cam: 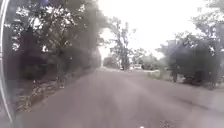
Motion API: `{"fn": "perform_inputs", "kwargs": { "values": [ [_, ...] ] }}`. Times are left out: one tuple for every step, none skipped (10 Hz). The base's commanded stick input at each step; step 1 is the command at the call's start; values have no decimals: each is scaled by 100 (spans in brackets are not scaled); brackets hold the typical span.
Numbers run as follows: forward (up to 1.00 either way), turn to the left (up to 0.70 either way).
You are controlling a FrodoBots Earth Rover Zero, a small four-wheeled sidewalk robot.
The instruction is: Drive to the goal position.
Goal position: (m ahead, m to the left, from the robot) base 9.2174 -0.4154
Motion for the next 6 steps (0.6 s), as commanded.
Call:
{"fn": "perform_inputs", "kwargs": {
  "values": [
    [70,1],
    [70,1],
    [70,1],
    [70,1],
    [70,1],
    [70,1]
  ]
}}
